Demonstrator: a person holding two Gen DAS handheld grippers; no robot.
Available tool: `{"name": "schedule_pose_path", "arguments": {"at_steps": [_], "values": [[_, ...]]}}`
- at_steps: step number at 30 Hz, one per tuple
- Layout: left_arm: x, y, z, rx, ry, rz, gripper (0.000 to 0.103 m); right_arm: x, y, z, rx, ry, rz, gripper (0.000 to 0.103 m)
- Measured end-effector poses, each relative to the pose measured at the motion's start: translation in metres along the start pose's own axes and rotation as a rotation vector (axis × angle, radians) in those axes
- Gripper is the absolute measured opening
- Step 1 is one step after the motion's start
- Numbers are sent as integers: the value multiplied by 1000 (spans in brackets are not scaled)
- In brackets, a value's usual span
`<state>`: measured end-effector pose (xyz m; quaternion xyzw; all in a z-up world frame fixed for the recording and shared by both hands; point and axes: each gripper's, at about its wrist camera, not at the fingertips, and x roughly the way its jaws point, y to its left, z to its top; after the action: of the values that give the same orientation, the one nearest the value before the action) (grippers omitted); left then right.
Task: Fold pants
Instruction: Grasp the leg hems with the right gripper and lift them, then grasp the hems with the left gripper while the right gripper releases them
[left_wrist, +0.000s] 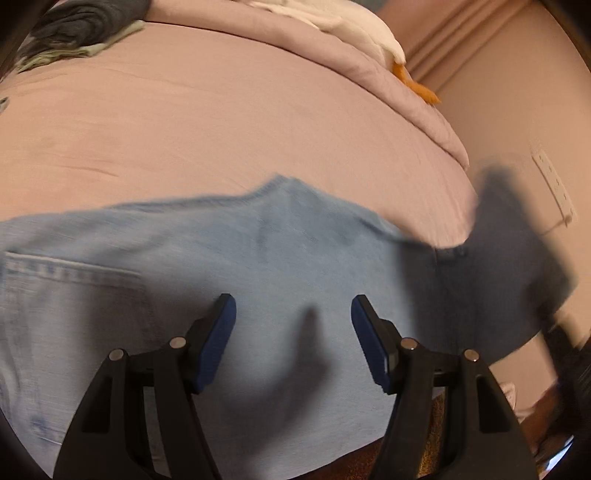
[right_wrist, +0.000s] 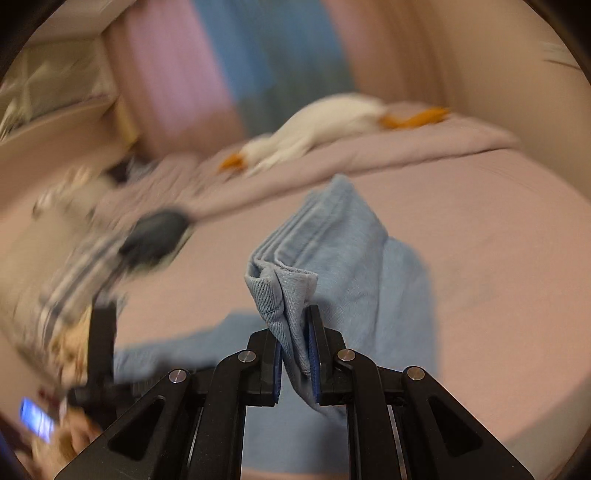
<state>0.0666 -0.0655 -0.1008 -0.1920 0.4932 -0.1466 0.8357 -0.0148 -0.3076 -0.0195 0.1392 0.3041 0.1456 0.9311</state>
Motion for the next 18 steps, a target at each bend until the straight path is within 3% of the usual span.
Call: {"name": "schedule_pose_path", "arguments": {"at_steps": [4,7,10,13,15,16,18], "values": [[-9,19,1,-62,5,-39,63,58,14,-33,-21,197,28,14],[-10,28,0,-119,21,-111,62,92,15,-59,-13,325,-6,14],[-11,25,-1,-132,44,-164,59,89,26,-53,-43,319,-29,14],[-16,20,-4,-114,57,-200,59,72,42,-36,-85,240,10,14],[-16,18,-4,-106,69,-233,59,69,58,-36,-128,232,60,14],[-15,17,-6,-110,76,-231,59,73,65,-42,-152,251,83,14],[-11,20,-7,-121,80,-189,58,91,70,-49,-179,290,48,14]]}}
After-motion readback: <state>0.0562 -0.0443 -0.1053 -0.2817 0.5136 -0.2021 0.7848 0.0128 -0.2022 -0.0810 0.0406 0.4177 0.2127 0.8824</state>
